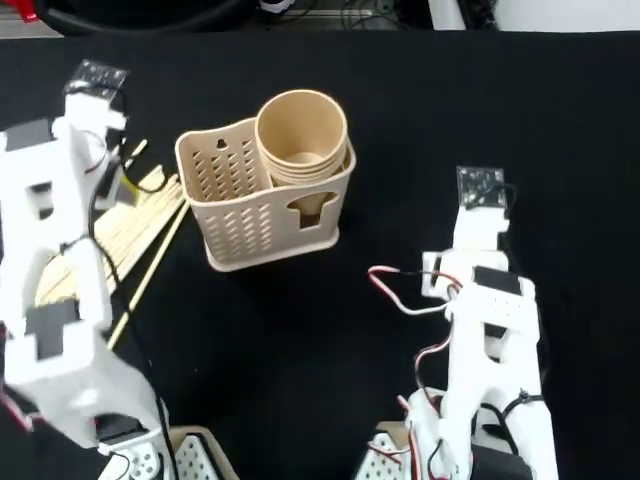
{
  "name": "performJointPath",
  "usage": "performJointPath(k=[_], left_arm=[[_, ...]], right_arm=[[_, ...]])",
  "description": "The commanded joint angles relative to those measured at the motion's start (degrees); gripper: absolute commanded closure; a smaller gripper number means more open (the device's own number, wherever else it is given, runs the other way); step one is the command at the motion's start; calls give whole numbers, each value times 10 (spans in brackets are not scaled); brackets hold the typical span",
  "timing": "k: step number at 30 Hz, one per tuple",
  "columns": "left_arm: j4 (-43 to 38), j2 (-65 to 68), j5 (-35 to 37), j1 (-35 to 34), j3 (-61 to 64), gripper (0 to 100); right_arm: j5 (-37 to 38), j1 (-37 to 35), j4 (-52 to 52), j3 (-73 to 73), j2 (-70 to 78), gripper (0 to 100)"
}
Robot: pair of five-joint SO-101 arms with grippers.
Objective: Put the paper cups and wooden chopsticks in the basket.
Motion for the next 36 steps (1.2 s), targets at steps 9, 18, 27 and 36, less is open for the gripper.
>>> performJointPath(k=[9,18,27,36], left_arm=[[135,355,-155,15,-414,744],[168,543,-174,9,-591,751],[268,599,-159,2,-747,948],[268,560,-147,-18,-745,949]], right_arm=[[3,-2,-14,-1,-1,976],[3,-4,-111,42,-1,976],[2,-2,-113,45,-1,976],[2,-2,-114,45,-1,976]])
